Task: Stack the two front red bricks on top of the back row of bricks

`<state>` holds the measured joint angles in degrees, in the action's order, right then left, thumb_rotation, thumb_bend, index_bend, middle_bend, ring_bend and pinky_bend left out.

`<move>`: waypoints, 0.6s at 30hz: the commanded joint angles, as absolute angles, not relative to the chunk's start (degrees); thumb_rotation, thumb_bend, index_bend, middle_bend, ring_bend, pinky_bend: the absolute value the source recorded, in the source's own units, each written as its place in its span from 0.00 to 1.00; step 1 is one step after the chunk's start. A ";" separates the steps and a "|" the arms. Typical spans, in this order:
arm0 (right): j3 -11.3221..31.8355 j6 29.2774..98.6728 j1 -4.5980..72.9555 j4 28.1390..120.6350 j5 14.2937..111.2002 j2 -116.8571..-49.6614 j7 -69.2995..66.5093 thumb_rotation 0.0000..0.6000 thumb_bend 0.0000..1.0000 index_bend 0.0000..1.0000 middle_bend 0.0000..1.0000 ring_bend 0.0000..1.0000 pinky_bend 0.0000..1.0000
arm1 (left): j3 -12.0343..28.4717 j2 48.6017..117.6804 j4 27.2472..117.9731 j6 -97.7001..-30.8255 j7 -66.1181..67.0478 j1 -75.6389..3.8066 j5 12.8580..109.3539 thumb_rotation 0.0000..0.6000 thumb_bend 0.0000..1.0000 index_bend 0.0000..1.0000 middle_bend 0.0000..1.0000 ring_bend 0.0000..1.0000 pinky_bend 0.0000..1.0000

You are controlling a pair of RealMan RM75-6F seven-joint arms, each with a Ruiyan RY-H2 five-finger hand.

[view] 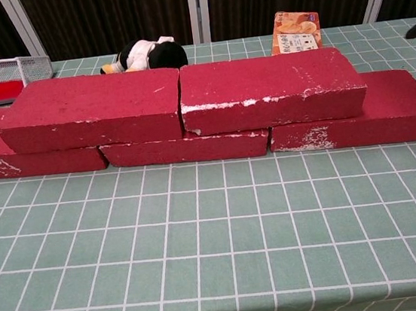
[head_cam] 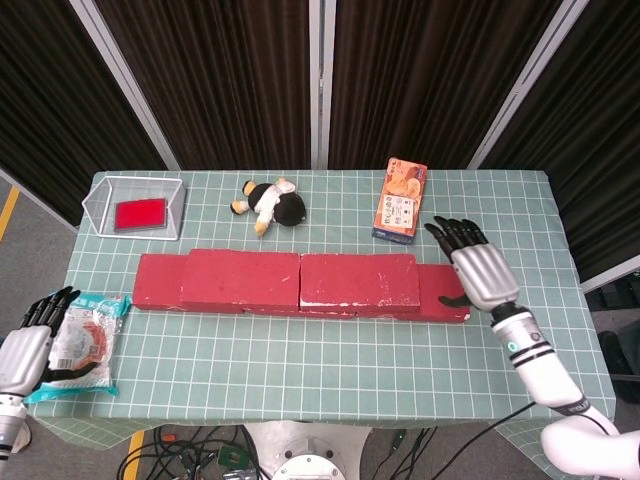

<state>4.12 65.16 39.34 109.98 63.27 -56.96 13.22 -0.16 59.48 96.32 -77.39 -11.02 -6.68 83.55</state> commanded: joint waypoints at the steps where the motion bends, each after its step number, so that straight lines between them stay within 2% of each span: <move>1: 3.06 67.67 35.44 105.84 66.00 -56.98 8.96 1.00 0.00 0.00 0.00 0.00 0.00 | -0.16 60.01 96.88 -77.67 -9.68 -6.59 83.59 1.00 0.00 0.02 0.00 0.00 0.00; 4: 3.61 66.76 34.81 101.00 65.45 -59.47 7.41 1.00 0.00 0.00 0.00 0.00 0.00 | -0.22 60.27 97.48 -77.63 -8.20 -6.60 83.51 1.00 0.00 0.02 0.00 0.00 0.00; 11: 5.64 59.37 36.90 91.40 62.29 -66.13 5.60 1.00 0.00 0.00 0.00 0.00 0.00 | 0.06 60.25 98.59 -76.71 -6.16 -6.93 82.16 1.00 0.00 0.02 0.00 0.00 0.00; 18: 7.62 57.03 38.37 85.97 62.23 -71.78 5.23 1.00 0.00 0.00 0.00 0.00 0.00 | 0.44 60.50 98.09 -75.86 -6.06 -7.36 81.30 1.00 0.00 0.02 0.00 0.00 0.00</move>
